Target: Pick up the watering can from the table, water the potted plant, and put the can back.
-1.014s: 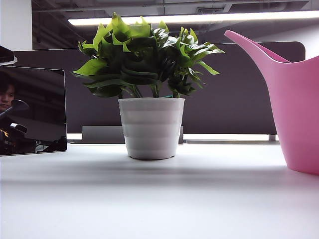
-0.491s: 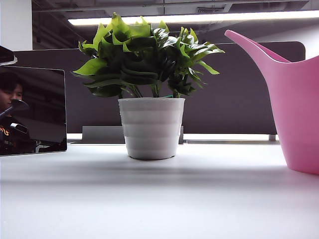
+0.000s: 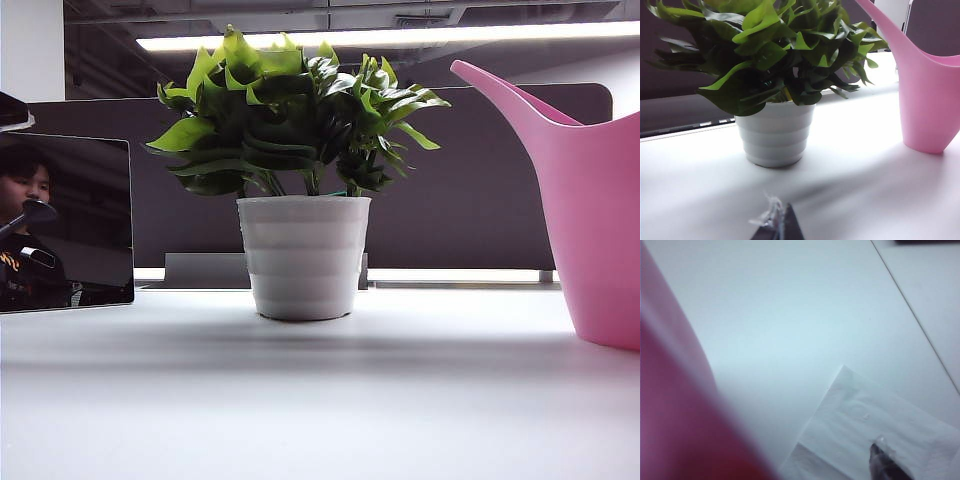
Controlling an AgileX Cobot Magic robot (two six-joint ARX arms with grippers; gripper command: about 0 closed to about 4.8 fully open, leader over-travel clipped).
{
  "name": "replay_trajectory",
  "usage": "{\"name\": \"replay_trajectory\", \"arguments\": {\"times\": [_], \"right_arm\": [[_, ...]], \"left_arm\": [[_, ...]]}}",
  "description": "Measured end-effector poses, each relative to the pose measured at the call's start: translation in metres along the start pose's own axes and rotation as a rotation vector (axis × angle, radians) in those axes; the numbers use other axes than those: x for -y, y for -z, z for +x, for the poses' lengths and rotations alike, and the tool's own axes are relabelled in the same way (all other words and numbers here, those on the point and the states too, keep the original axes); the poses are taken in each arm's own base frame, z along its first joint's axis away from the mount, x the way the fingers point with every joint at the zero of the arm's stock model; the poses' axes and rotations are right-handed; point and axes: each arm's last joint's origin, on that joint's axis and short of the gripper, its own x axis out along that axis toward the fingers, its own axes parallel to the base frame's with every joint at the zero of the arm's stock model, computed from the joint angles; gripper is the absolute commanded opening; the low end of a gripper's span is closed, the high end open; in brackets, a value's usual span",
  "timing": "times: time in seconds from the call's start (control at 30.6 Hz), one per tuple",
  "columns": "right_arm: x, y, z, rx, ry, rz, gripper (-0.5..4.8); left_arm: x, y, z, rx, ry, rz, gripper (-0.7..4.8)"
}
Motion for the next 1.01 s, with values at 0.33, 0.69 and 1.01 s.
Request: {"name": "replay_trajectory", "arguments": {"times": [0.33, 0.69, 1.01], "right_arm": [[-0.0020, -0.0043, 0.0090, 0.032, 0.062, 0.003, 4.79], [-0.0020, -0.0053, 0.0102, 0.042, 0.076, 0.005, 4.09], [-0.0030, -0.0079, 0.0115, 0.065, 0.071, 0.013, 1.95]], "left_arm": [[0.0000, 0.0000, 0.0000, 0.000, 0.000, 0.000, -0.05], [0.0000, 0.0000, 0.0000, 0.000, 0.000, 0.000, -0.05], [0.0000, 0.0000, 0.0000, 0.000, 0.000, 0.000, -0.05]]}}
